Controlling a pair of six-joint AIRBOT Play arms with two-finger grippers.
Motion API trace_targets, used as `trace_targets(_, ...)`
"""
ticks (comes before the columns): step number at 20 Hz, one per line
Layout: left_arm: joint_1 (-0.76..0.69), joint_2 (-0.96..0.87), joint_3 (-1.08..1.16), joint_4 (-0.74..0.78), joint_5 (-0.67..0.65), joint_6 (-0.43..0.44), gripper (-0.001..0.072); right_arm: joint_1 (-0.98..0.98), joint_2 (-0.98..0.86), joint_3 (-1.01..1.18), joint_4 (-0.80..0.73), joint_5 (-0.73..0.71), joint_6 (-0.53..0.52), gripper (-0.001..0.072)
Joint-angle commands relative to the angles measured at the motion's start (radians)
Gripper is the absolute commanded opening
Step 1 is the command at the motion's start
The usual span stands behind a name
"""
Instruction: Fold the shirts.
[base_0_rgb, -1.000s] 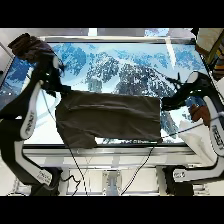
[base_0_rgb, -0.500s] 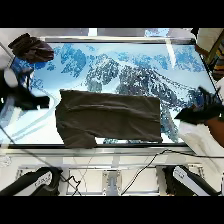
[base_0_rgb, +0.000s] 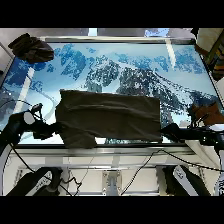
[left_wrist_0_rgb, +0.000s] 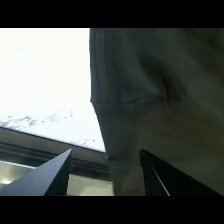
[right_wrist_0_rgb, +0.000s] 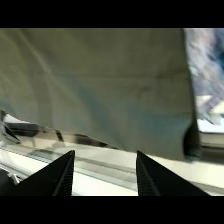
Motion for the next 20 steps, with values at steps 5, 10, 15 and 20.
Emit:
trace_targets(5, 0.074, -0.078, -0.064, -0.193, 0.02, 0.051, 0.05, -0.003, 0.077, -0.023, 0.051, -0.008, -0.012, 0.0438)
trace_targets(10, 0.074, -0.083, -0.064, -0.196, -0.051, 0.056, 0.05, -0.003, 0.094, -0.023, 0.042, -0.007, 0.009, 0.0436)
trace_targets(15, 0.074, -0.084, -0.064, -0.23, -0.097, 0.067, 0.0498, -0.003, 0.094, -0.023, -0.08, -0.007, 0.09, 0.0436)
trace_targets(20, 0.074, -0.084, -0.064, -0.303, 0.024, 0.066, 0.0131, -0.003, 0.094, -0.024, -0.103, -0.008, 0.109, 0.0436)
